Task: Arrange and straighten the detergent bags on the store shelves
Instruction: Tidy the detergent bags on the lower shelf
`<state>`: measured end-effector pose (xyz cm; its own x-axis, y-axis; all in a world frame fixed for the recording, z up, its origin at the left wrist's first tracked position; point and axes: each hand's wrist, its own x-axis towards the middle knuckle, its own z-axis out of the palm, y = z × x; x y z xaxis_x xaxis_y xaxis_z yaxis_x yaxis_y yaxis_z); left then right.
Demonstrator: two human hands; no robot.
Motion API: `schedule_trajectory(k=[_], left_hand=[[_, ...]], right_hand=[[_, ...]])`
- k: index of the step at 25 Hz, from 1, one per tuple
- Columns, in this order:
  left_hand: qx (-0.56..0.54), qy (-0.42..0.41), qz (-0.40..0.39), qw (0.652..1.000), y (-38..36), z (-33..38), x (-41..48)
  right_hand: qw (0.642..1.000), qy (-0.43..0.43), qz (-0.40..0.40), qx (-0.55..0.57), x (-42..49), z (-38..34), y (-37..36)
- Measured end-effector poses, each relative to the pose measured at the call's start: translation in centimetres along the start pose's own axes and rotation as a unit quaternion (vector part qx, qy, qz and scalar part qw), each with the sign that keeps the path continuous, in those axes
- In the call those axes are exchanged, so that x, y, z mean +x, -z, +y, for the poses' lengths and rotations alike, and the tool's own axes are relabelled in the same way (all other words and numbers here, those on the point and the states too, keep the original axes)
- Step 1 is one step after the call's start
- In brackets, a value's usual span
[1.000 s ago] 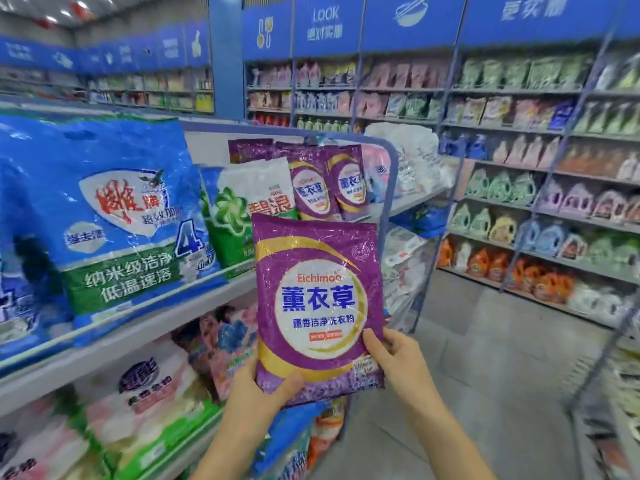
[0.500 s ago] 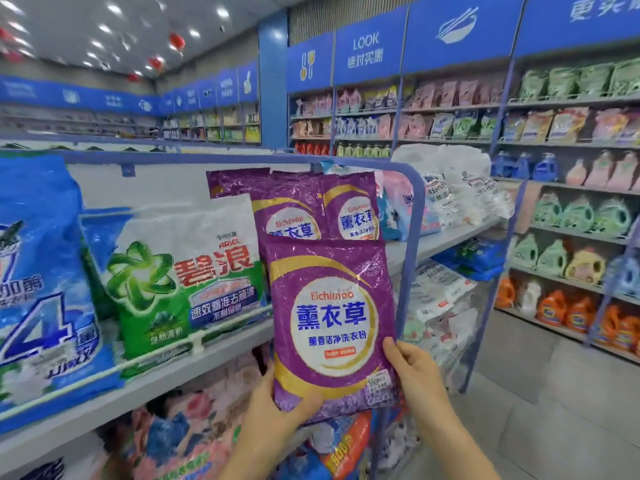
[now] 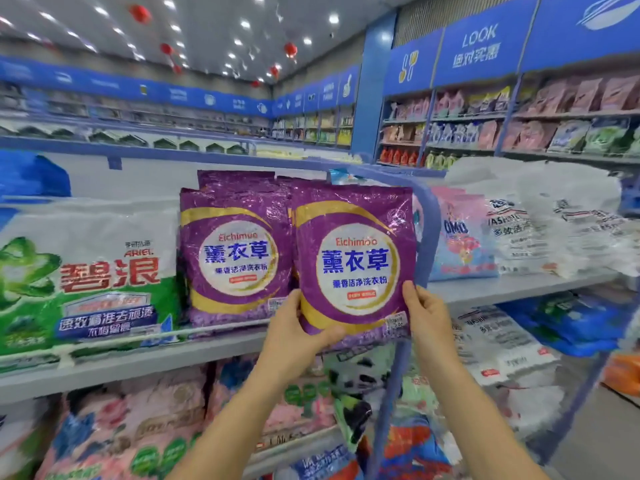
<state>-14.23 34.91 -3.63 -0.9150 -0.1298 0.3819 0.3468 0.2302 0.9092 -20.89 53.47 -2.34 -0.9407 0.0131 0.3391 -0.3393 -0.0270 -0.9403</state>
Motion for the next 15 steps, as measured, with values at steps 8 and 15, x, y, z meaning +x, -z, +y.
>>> schedule_trajectory(k=[8, 15], left_hand=[[0.135, -0.085, 0.093, 0.983, -1.6, -0.5, 6.6], [0.379, -0.061, 0.198, 0.902, -3.9, -2.2, 5.5]], right_hand=[[0.974, 0.057, -0.148, -0.160, 3.8, 1.9, -0.1], [0.960, 0.087, -0.215, -0.160, 4.9, 2.7, -0.5]])
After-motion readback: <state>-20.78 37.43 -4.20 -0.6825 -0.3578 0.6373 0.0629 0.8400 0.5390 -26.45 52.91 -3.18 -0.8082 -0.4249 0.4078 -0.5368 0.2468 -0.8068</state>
